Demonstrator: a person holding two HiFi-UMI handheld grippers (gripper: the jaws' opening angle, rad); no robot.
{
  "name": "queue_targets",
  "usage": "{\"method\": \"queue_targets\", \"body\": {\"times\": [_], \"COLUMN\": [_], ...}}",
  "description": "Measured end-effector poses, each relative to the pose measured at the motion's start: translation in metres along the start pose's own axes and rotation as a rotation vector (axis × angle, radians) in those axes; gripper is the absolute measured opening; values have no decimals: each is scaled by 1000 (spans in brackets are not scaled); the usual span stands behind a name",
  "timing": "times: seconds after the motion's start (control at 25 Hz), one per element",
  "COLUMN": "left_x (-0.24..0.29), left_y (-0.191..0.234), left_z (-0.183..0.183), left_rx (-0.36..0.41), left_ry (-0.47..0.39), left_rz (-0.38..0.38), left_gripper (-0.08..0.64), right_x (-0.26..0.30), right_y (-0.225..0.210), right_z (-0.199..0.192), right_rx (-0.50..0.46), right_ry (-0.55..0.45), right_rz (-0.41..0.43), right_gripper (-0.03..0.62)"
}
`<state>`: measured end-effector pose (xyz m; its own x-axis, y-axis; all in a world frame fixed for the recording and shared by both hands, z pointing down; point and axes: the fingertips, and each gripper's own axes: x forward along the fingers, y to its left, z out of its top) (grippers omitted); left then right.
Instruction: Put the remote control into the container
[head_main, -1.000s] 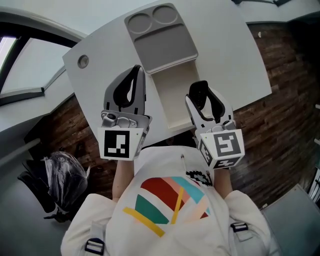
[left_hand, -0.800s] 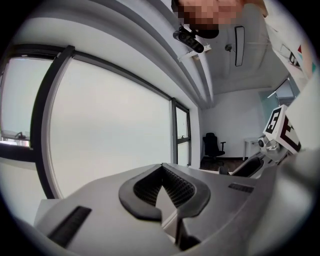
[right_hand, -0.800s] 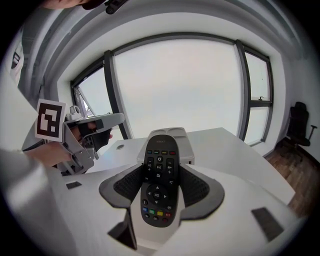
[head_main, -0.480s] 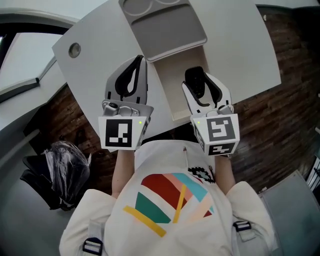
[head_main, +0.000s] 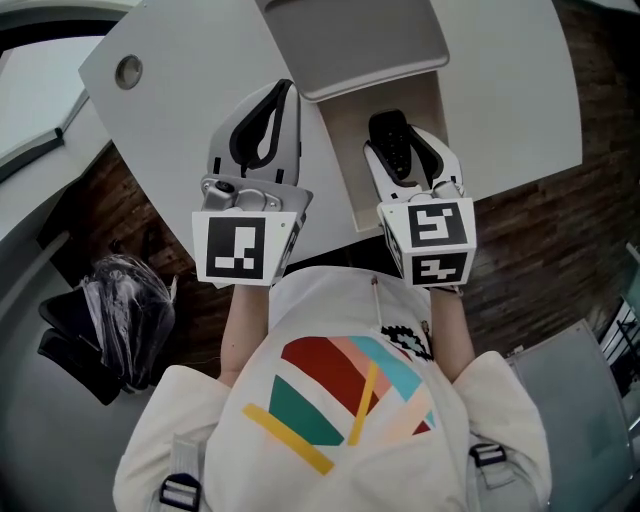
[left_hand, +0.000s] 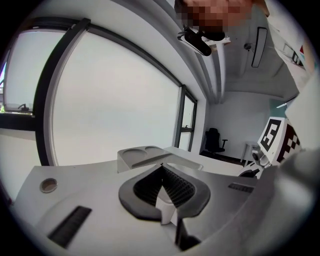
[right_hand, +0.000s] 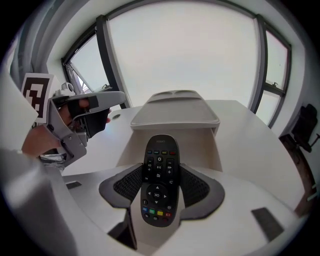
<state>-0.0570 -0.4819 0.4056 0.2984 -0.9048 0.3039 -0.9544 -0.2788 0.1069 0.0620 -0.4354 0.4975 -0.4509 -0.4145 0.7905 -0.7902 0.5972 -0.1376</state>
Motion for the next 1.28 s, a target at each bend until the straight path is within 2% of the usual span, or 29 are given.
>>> {"method": "queue_targets", "body": {"times": [0.2,0.44,0.56,0.92,1.08,1.28], "left_x": [10,21,23,23,16,7], "left_y": [0,-4,3,3,0,-2], "left_z": [-7,-15,-12,4,6,11], "left_rx": [-22,-36,-55,-27,-14,3], "left_ry": [8,35,27,-14,-18,-31], "left_rz": [-22,-47,-35,-38,-34,-19], "left_gripper": [6,6,6,6,6,6], "right_x": [15,28,30,37,39,37], "right_y": [1,-4,-3,1,3,-6], "right_z": [-11,-21,-20,-19,-19,-18], "right_rx": [-6,-85,-93,-125,-169,-137], "right_ry": [71,150,140,99,69,41], "right_rz": [0,-39,-40,-26,-59,-96], "right_gripper": [236,236,238,238,241,287]}}
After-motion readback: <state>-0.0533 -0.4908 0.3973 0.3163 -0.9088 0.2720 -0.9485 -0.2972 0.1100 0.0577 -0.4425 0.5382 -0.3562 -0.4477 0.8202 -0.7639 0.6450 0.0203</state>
